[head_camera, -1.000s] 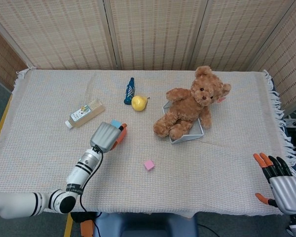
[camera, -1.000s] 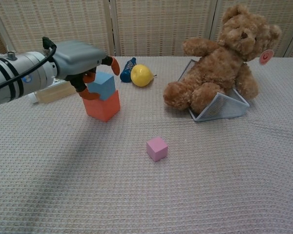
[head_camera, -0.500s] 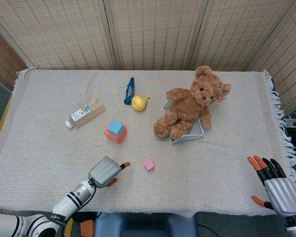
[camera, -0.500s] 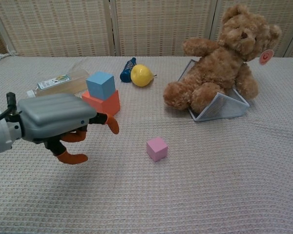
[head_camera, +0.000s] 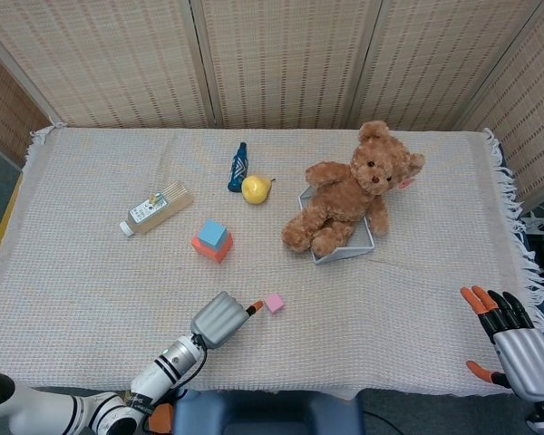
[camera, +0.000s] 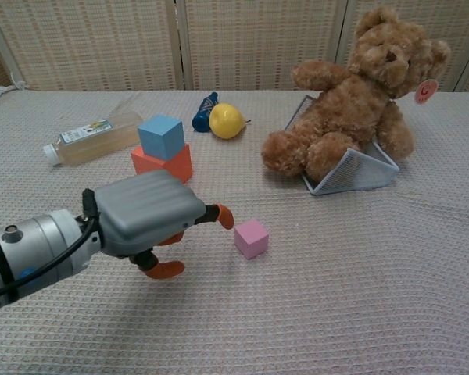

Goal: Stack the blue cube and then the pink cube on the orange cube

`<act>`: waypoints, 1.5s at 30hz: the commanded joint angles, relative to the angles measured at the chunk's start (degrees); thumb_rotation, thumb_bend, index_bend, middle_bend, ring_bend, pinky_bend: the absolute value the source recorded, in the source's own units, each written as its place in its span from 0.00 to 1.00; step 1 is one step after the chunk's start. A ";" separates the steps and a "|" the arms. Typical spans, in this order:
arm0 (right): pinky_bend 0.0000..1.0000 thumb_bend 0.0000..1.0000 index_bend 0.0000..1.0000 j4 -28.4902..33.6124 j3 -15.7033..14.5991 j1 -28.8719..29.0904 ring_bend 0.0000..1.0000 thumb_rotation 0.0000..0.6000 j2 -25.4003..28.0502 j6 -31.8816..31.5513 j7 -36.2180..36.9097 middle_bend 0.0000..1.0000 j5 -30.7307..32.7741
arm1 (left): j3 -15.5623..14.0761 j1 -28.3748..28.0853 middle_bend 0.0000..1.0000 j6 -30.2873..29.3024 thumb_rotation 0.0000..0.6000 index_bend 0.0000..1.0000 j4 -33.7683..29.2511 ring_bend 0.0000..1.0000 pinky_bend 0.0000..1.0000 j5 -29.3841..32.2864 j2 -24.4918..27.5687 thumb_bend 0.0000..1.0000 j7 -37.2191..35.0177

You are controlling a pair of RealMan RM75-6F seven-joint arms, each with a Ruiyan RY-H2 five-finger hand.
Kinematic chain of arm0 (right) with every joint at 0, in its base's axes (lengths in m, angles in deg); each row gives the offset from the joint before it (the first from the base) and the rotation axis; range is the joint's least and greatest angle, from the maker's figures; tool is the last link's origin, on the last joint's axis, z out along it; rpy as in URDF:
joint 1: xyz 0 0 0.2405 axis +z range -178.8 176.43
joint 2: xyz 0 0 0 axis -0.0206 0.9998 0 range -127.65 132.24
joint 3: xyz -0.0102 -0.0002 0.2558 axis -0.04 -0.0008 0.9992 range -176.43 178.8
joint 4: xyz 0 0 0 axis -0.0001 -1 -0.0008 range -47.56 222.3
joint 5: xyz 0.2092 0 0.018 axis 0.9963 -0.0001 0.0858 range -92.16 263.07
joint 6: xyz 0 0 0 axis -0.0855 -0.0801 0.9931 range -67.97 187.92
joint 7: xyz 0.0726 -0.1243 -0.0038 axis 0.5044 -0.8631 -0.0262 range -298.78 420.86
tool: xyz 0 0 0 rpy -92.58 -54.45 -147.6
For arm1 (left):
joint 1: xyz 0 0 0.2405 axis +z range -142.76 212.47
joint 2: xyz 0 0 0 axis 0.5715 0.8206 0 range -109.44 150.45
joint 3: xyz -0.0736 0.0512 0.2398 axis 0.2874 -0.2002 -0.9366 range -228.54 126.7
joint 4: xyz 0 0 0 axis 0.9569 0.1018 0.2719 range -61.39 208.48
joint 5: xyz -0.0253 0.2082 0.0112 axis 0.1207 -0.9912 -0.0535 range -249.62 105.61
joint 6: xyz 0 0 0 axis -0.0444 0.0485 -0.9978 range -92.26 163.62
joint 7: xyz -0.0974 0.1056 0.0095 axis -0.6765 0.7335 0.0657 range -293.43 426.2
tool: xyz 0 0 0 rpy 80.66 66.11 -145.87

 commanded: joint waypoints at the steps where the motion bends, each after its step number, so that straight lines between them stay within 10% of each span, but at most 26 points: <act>1: 0.00 0.03 0.00 -0.17 -0.02 -0.10 0.00 1.00 0.33 -0.25 0.64 0.00 -0.10 | 1.95 -0.70 1.00 1.33 1.00 0.20 2.04 1.00 1.00 1.11 -2.20 0.30 1.10; 31: 0.00 0.03 0.00 -0.02 0.35 -0.18 0.00 1.00 1.23 0.07 1.80 0.00 1.03 | 8.13 -6.60 1.00 7.32 1.00 0.23 8.74 1.00 1.00 9.99 -8.47 0.30 6.16; 45: 0.00 0.03 0.00 0.02 0.33 -0.18 0.00 1.00 1.14 0.26 1.52 0.00 0.92 | 7.21 -6.25 1.00 6.37 1.00 0.51 11.94 1.00 1.00 4.24 -10.13 0.30 -1.86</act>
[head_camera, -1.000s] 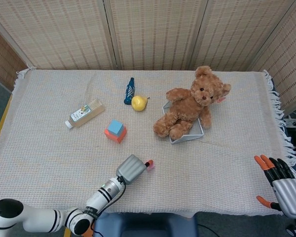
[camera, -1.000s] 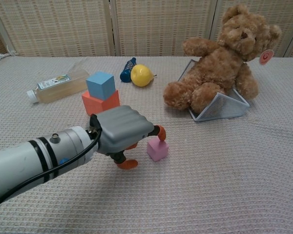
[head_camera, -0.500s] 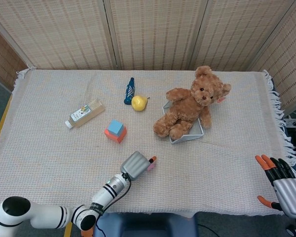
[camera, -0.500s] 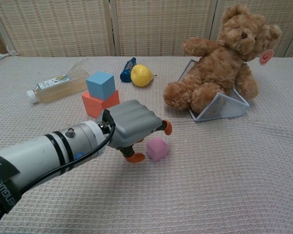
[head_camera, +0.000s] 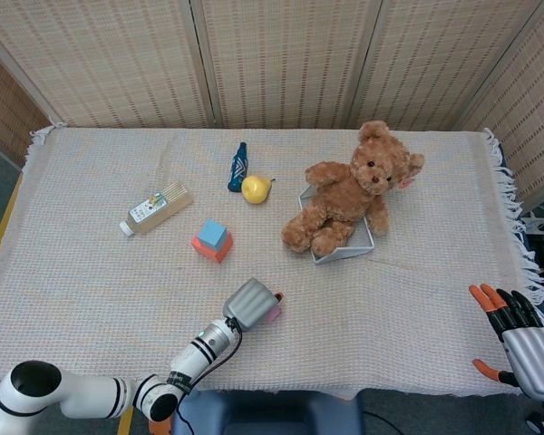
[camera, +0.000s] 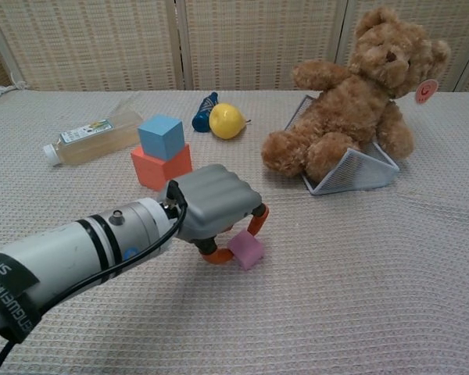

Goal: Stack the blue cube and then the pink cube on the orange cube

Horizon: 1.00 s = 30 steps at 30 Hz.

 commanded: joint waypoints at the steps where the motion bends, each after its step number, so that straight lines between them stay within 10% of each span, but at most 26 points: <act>1: 0.00 0.03 0.00 0.05 -0.01 -0.03 0.00 1.00 -0.03 -0.04 -0.10 0.00 -0.07 | -0.26 0.48 1.00 -0.44 1.00 0.52 1.05 1.00 1.00 -2.72 -0.47 0.30 -4.14; 30: 0.00 0.03 0.00 0.83 0.89 0.95 0.00 1.00 -1.67 2.65 -3.89 0.00 2.65 | 8.13 4.13 1.00 -7.96 1.00 0.56 -25.92 1.00 1.00 15.96 31.51 0.30 3.05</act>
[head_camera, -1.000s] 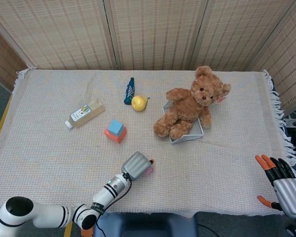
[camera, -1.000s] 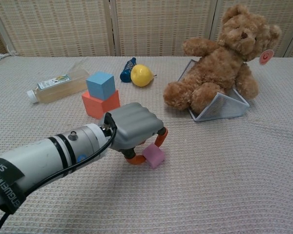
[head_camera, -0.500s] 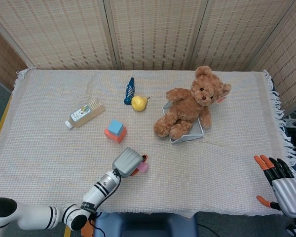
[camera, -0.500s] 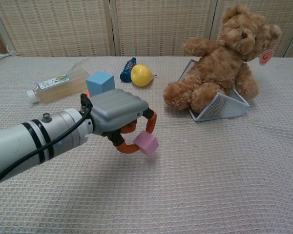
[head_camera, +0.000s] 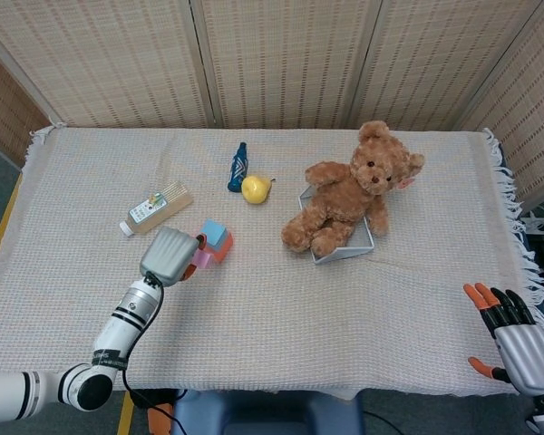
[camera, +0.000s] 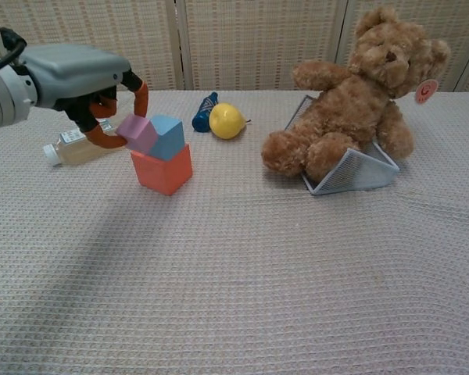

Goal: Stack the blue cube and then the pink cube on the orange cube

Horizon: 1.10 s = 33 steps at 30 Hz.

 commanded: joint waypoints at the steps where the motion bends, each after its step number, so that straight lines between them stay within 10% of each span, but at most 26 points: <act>1: 0.00 0.03 0.00 0.12 0.20 0.20 0.00 1.00 -0.34 0.47 -0.66 0.00 0.56 | 1.35 -1.27 1.00 0.29 1.00 0.56 -1.89 1.00 1.00 2.58 2.77 0.30 1.25; 33: 0.00 0.03 0.00 0.49 1.69 0.37 0.00 1.00 -1.12 0.79 -2.80 0.00 4.34 | -0.24 -16.94 1.00 9.98 1.00 0.58 11.60 1.00 1.00 16.63 -0.34 0.31 4.25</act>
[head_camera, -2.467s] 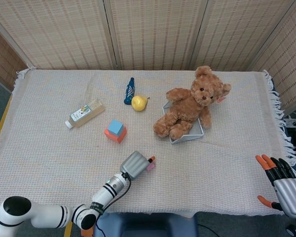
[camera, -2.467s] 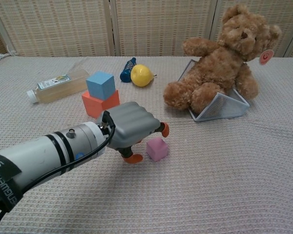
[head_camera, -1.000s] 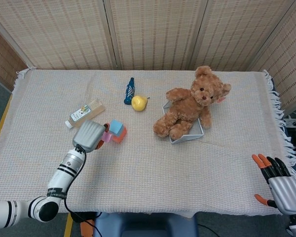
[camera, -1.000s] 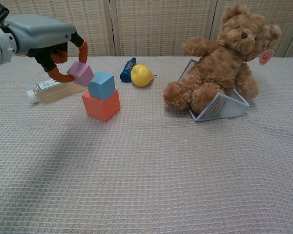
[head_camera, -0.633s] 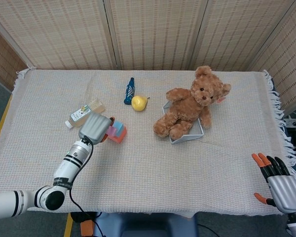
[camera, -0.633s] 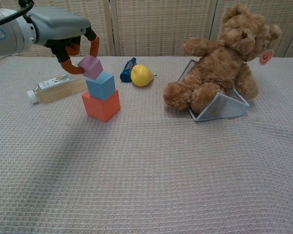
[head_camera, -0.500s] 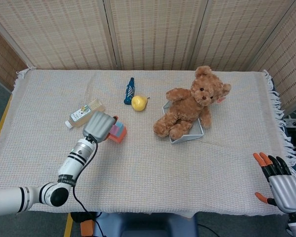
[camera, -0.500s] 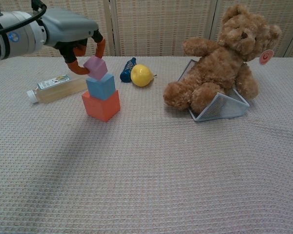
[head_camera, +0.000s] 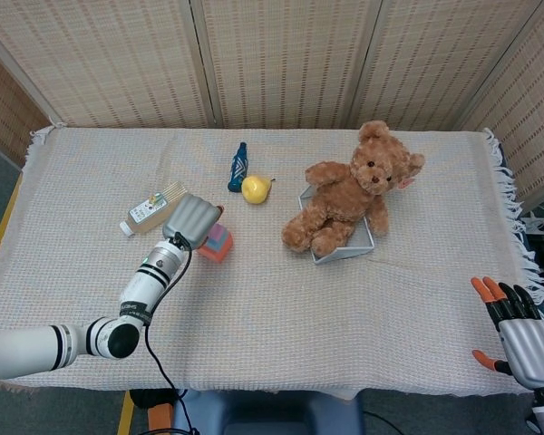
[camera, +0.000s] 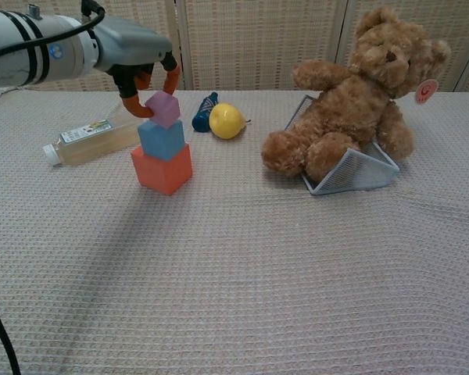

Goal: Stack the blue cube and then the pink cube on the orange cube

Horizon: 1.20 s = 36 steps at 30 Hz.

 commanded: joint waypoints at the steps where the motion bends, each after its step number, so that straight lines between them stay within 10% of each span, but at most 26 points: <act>1: 0.00 0.03 0.00 0.02 0.06 0.00 0.00 1.00 -0.03 -0.05 -0.02 0.00 0.07 | -0.56 -0.51 1.00 0.16 1.00 0.58 0.19 1.00 1.00 0.57 0.27 0.31 -0.23; 19: 0.00 0.03 0.00 0.11 0.01 -0.48 0.00 1.00 0.39 -1.15 0.78 0.00 -0.46 | -3.53 -2.86 1.00 0.29 1.00 0.57 1.62 1.00 1.00 2.48 0.34 0.32 -1.71; 36: 0.00 0.03 0.00 0.29 0.02 -0.48 0.00 1.00 0.35 -1.02 0.39 0.00 -0.33 | -4.93 -3.53 1.00 -0.53 1.00 0.35 1.84 1.00 1.00 2.92 0.39 0.33 -2.84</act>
